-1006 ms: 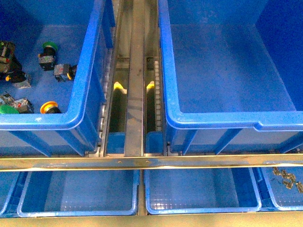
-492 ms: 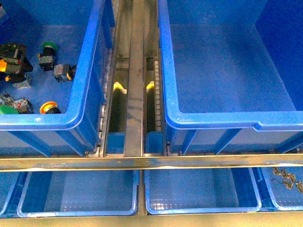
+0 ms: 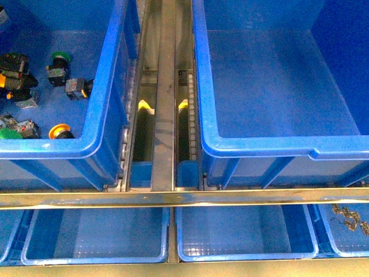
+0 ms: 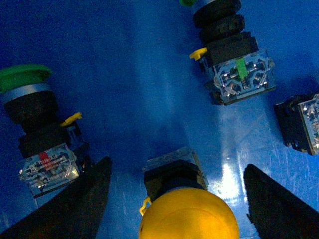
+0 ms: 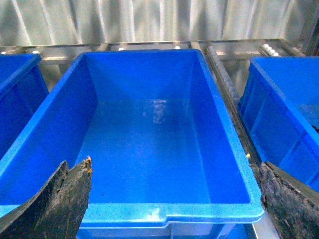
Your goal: Pick red and yellow buttons and place in box
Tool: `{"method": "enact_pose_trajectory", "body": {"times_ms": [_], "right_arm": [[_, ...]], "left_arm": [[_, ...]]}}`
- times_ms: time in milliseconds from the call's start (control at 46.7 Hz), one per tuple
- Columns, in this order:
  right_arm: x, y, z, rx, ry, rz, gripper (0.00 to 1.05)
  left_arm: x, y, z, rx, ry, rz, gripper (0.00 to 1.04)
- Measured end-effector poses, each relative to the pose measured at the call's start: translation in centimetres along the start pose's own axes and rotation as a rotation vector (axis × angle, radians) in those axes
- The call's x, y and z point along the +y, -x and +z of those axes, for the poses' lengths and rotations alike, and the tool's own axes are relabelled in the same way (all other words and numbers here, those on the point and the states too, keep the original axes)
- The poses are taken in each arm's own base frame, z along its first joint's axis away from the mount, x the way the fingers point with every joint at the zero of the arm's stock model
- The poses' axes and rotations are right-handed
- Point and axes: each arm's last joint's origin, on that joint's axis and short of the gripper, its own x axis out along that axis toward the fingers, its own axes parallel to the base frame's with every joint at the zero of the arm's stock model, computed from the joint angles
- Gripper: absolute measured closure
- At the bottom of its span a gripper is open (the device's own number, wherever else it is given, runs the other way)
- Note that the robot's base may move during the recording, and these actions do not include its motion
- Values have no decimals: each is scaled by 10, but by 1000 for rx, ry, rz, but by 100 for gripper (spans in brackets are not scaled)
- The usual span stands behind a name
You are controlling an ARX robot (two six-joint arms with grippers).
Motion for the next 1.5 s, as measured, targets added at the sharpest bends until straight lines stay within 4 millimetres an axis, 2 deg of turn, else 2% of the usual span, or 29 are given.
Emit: {"method": "enact_pose_trajectory", "body": {"times_ms": [235,449,621,899,1006,1156,1241,1348,1498], "right_arm": [[0,0,0,0,0,0,6],[0,0,0,0,0,0,6],[0,0,0,0,0,0,6],[0,0,0,0,0,0,6],[0,0,0,0,0,0,6],[0,0,0,0,0,0,6],[0,0,0,0,0,0,6],[0,0,0,0,0,0,6],[0,0,0,0,0,0,6]], "left_arm": [[2,0,1,-20,18,10,70],[3,3,-4,-26,54,10,71],[8,15,-2,-59,179,-14,71],[24,87,25,-242,504,-44,71],[24,113,26,-282,637,-78,71],[10,131,16,-255,838,-183,71],[-4,141,18,-250,912,-237,71],[-33,157,31,-266,947,-340,71],[-86,172,53,-252,945,-488,71]]}}
